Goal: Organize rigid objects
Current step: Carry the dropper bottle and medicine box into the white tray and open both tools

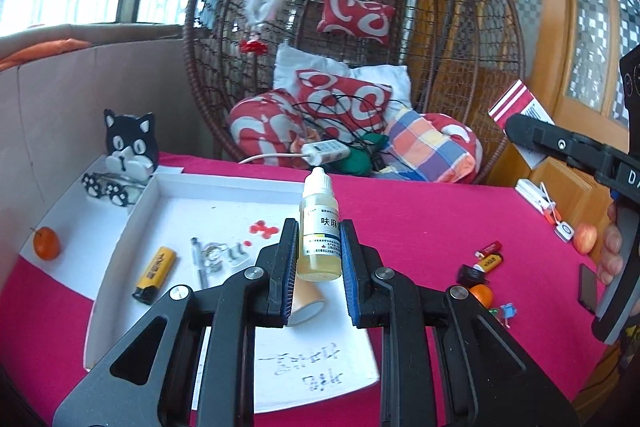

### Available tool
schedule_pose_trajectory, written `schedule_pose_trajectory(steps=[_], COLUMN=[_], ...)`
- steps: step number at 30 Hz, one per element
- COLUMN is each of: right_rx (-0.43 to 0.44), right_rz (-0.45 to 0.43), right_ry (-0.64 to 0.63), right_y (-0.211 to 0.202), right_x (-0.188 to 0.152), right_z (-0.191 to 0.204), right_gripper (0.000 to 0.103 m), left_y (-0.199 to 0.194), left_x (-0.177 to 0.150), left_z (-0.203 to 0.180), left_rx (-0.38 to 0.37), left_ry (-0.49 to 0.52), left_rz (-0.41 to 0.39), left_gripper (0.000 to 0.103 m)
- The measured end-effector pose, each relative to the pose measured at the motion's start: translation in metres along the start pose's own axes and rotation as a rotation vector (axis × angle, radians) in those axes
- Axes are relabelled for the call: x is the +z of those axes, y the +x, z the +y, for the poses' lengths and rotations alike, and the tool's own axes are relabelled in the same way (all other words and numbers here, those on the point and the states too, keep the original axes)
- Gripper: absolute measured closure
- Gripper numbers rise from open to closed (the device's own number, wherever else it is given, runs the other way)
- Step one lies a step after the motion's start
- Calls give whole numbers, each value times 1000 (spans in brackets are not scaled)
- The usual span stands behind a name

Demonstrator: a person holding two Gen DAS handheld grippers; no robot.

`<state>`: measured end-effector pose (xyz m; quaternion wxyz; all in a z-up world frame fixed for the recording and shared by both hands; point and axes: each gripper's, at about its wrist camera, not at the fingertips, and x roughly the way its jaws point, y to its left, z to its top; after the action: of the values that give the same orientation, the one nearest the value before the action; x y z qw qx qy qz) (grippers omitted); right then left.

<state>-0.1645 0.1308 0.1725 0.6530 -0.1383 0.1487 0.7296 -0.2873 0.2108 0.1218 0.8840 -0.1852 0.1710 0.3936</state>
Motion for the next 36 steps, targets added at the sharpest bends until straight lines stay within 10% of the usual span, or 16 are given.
schedule_pose_trajectory(steps=[32,33,35,36], right_rx=[100,103,91,83], right_rz=[347,353,345,322], right_ry=[44,40,31,28], right_y=[187,189,185,180], right_x=[-50,-52,-54,-54], right_z=[51,52,54,54], right_gripper=[65,62,15,6], left_y=[73,73,71,69], left_x=[-7,-7,-7,-7], left_z=[101,101,102,102], left_rx=[250,256,270,277], left_ry=[-177,-180,-187,-190], left_rz=[170,174,170,164], left_gripper=[80,76,50,23])
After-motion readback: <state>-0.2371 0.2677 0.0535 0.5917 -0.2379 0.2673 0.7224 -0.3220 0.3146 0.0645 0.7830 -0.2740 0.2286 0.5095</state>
